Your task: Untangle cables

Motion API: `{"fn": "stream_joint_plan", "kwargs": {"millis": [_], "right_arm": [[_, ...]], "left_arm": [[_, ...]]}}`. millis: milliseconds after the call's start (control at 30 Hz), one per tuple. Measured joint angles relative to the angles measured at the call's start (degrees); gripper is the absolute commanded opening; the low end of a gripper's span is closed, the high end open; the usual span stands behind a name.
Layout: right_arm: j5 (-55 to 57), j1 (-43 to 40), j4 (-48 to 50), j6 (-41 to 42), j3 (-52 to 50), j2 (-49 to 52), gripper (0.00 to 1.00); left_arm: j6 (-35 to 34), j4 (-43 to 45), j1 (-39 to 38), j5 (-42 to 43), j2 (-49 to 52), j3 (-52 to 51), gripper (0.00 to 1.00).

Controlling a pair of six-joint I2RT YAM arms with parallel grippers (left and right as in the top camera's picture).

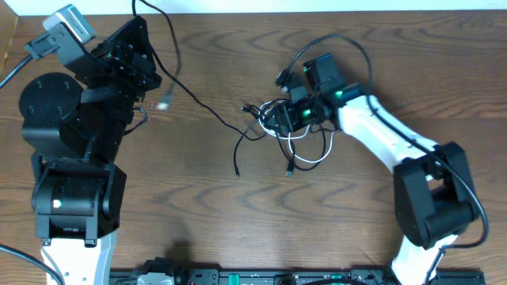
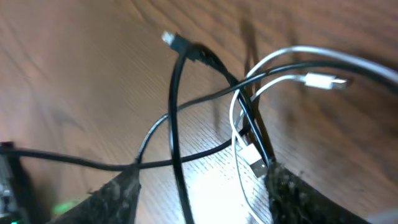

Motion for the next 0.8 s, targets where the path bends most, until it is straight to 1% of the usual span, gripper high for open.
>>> {"fn": "stream_joint_plan", "kwargs": {"millis": [33, 67, 100, 167, 200, 333, 400, 500, 600, 667, 800], "right_arm": [[0.6, 0.6, 0.3, 0.2, 0.0, 0.8, 0.43], [1.5, 1.2, 0.5, 0.1, 0.0, 1.7, 0.33], [1.9, 1.5, 0.5, 0.4, 0.0, 2.2, 0.26], [3.8, 1.6, 0.3, 0.4, 0.0, 3.1, 0.06], [4.8, 1.4, -0.1, 0.6, 0.0, 3.2, 0.02], [8.9, -0.9, -1.7, 1.5, 0.0, 2.5, 0.01], [12.3, -3.9, -2.7, 2.2, 0.0, 1.2, 0.01], [17.0, -9.9, -3.1, 4.1, 0.1, -2.2, 0.01], [19.3, -15.3, -3.7, 5.6, 1.0, -2.9, 0.01], [20.3, -17.4, -4.7, 6.2, 1.0, -2.4, 0.01], [20.6, -18.7, -5.2, 6.7, 1.0, 0.9, 0.01]], "left_arm": [[0.0, 0.0, 0.0, 0.0, 0.0, 0.0, 0.08], [0.0, -0.2, 0.0, 0.0, 0.0, 0.0, 0.08], [0.0, -0.4, 0.0, 0.0, 0.0, 0.0, 0.08], [0.0, -1.8, 0.0, 0.0, 0.0, 0.0, 0.08], [0.0, -3.0, 0.0, 0.0, 0.0, 0.0, 0.08], [0.0, -7.3, 0.0, 0.0, 0.0, 0.0, 0.08], [0.0, -7.9, 0.0, 0.0, 0.1, 0.0, 0.08], [0.0, -6.2, 0.0, 0.0, -0.2, 0.0, 0.08], [0.1, -1.8, 0.0, -0.1, -2.3, 0.0, 0.07], [0.2, 0.4, 0.0, -0.7, -5.0, 0.0, 0.08], [0.6, 0.8, 0.0, -5.4, -10.8, 0.0, 0.08]]}}
